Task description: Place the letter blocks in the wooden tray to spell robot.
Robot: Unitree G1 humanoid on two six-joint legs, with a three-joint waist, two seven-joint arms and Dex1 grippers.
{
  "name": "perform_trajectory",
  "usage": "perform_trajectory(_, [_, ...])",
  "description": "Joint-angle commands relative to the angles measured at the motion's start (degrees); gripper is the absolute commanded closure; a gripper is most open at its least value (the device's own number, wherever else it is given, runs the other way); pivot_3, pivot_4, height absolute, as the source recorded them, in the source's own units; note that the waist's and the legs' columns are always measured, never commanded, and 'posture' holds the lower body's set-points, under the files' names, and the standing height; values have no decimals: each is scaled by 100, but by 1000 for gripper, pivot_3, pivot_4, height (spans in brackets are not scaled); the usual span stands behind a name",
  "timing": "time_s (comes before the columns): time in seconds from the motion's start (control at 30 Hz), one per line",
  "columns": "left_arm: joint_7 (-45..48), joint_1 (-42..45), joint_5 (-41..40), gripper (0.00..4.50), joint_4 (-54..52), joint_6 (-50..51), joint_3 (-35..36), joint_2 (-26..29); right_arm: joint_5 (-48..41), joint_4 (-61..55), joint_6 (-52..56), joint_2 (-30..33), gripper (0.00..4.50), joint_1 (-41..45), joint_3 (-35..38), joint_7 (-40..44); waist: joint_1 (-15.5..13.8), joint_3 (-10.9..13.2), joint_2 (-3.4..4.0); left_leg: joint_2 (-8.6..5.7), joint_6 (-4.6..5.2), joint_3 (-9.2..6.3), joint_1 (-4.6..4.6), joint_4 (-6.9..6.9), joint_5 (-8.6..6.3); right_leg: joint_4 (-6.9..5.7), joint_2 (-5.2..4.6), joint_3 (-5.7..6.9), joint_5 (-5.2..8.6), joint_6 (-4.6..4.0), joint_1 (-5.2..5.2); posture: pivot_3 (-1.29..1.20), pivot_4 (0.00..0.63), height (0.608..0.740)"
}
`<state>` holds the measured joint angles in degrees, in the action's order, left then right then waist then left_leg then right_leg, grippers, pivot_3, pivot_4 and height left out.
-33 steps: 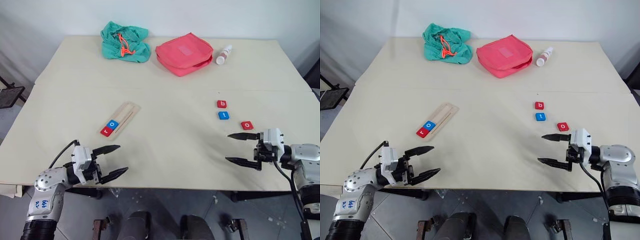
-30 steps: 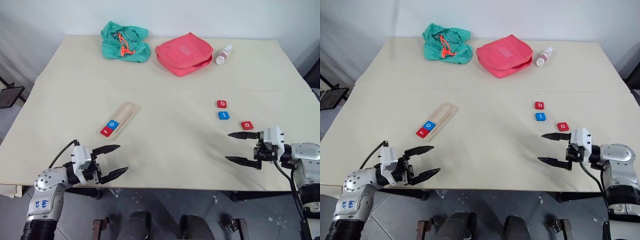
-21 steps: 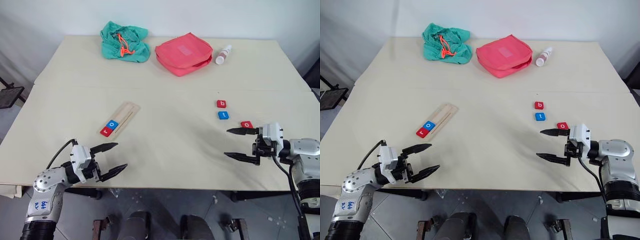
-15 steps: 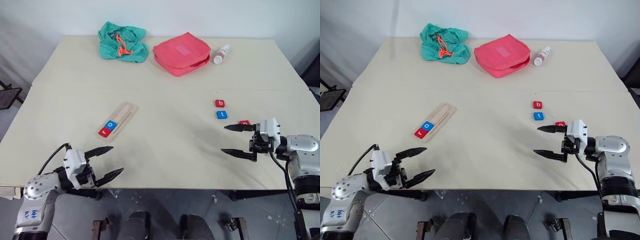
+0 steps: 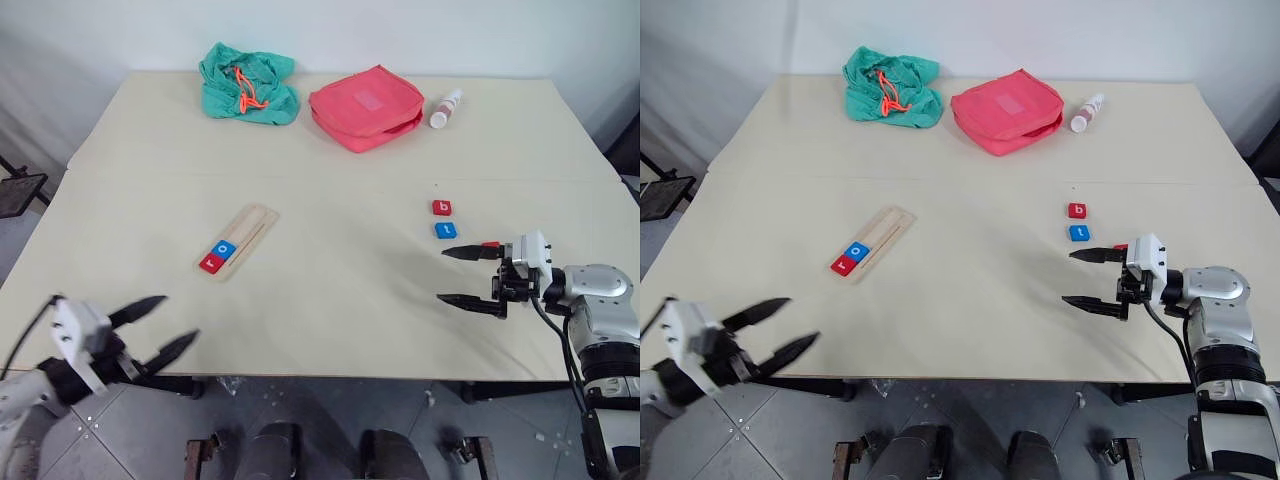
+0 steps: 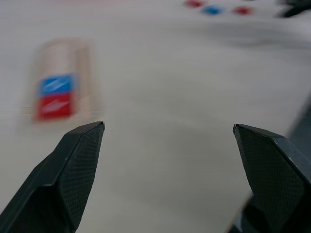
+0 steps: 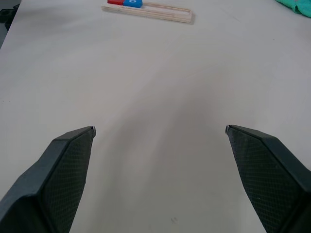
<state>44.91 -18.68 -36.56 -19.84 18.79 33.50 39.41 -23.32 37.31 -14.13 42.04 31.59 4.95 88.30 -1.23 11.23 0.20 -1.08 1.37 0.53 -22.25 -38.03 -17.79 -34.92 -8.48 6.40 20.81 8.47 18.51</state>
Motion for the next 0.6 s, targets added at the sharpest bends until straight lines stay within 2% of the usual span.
perform_trajectory(0.03, [-337,300,-261,0,-299,431,117,152,-122,-191,-31,45,17,115,51,418,-16,0,0,-3,0,-1,0,-2,0,0,-2,-1,0,0,-1,0,150,740])
perform_trajectory(0.13, [-538,573,-223,0,-293,688,53,224,-180,-349,44,-7,17,113,47,403,-9,0,0,-6,1,-6,-1,-2,0,0,-3,-3,0,0,-1,0,150,740])
perform_trajectory(0.2, [-1002,1040,187,0,-172,1138,-367,446,-204,-534,97,-67,17,95,9,362,-6,0,0,-4,-1,-6,-1,1,-1,1,0,-3,0,0,0,0,150,740])
perform_trajectory(0.27, [-1390,1552,318,0,-81,1441,-691,440,-217,-683,121,-123,17,81,-18,317,-8,1,1,-4,-2,-6,-1,1,0,-4,0,-2,0,0,1,0,150,740])
perform_trajectory(0.4, [-1704,2390,491,0,181,1981,-1281,444,-253,-956,240,-182,17,-13,11,205,3,1,1,-6,-2,-6,0,0,0,-11,0,-6,0,0,5,0,150,740])
perform_trajectory(0.6, [-1886,3104,675,0,492,2840,-1868,522,-268,-1250,332,-150,17,-295,78,116,4,1,1,-7,-3,-8,-1,10,-1,-15,3,-4,0,0,12,0,150,740])
